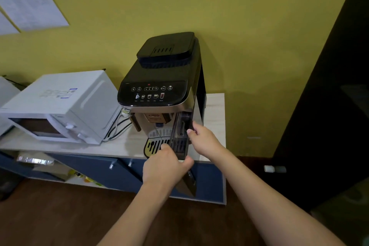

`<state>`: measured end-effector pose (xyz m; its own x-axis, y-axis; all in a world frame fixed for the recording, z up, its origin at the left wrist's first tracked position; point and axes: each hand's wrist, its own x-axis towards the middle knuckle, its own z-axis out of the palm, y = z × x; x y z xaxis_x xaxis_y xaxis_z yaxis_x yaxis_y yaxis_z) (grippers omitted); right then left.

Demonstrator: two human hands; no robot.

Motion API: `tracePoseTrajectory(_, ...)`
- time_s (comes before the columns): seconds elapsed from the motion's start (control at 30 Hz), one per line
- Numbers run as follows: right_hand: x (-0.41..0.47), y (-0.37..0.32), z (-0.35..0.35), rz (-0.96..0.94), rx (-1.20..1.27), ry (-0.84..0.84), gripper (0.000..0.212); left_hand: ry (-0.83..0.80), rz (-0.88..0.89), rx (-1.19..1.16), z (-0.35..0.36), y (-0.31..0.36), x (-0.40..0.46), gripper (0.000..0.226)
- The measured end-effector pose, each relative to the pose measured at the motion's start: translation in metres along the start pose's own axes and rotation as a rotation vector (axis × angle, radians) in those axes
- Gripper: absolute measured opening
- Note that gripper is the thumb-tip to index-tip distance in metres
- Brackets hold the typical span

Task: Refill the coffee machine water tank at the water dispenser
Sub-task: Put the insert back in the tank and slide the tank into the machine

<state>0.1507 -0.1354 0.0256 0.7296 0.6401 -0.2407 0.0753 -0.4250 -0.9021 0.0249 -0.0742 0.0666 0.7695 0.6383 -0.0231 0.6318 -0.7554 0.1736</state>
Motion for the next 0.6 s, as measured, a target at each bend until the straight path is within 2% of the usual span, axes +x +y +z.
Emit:
tracePoseTrajectory(0.1,0.012,0.000,-0.005,0.005,-0.009,-0.010,0.049,0.002,0.004,0.003,0.001,-0.001,0.010,0.047)
tracePoseTrajectory(0.2,0.017,0.002,-0.006,-0.006,0.005,-0.018,0.042,0.002,-0.008,-0.003,0.002,-0.002,0.014,0.048)
tracePoseTrajectory(0.33,0.021,0.009,-0.004,-0.007,0.025,-0.009,0.055,0.010,-0.014,0.001,0.003,0.000,0.016,0.048)
tracePoseTrajectory(0.6,0.020,0.019,-0.002,0.003,0.118,-0.030,0.056,0.028,-0.025,0.047,0.002,0.005,0.013,0.047)
